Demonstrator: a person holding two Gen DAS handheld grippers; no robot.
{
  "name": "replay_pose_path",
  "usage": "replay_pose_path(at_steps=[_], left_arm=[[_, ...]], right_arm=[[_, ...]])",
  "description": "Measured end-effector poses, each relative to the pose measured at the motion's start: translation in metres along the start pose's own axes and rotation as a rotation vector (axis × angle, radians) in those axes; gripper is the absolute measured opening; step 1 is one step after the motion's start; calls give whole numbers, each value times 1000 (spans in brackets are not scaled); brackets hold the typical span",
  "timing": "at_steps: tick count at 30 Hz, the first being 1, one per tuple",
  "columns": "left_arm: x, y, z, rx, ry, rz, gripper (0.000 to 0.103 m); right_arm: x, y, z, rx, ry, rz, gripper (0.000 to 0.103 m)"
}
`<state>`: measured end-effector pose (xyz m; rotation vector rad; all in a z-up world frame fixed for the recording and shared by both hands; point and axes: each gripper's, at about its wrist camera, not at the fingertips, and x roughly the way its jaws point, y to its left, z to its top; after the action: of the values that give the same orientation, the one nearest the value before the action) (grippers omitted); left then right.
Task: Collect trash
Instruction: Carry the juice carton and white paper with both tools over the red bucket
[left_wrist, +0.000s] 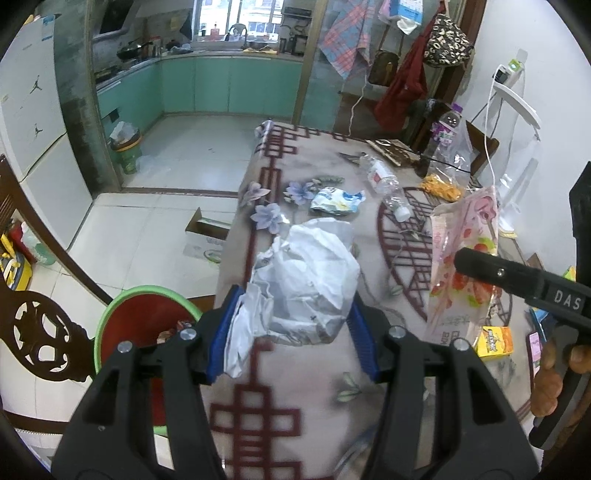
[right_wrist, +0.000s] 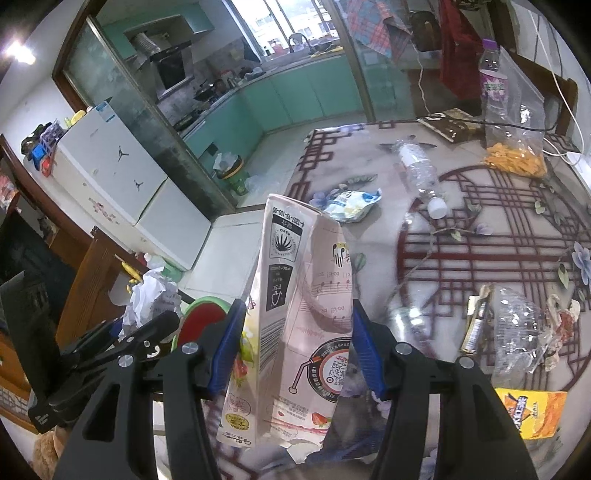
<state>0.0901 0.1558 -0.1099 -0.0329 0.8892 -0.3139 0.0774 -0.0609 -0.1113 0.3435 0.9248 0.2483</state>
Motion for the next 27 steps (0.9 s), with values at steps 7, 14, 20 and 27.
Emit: replay_pose_path(at_steps=[7,14,20,27], left_arm=[[-4,28,-3,-22,5,20,53],[-9,56,-7,-54,7,48,53],[-9,79,-13,-74,17,82,53],[-6,116,-18,-120,27,132,53]], right_arm=[[17,31,1,-38,19,25,55],[34,58,0,-71,46,42,55],[46,80,-1,-97,62,56,55],[63,110,0,-125,73,81,55]])
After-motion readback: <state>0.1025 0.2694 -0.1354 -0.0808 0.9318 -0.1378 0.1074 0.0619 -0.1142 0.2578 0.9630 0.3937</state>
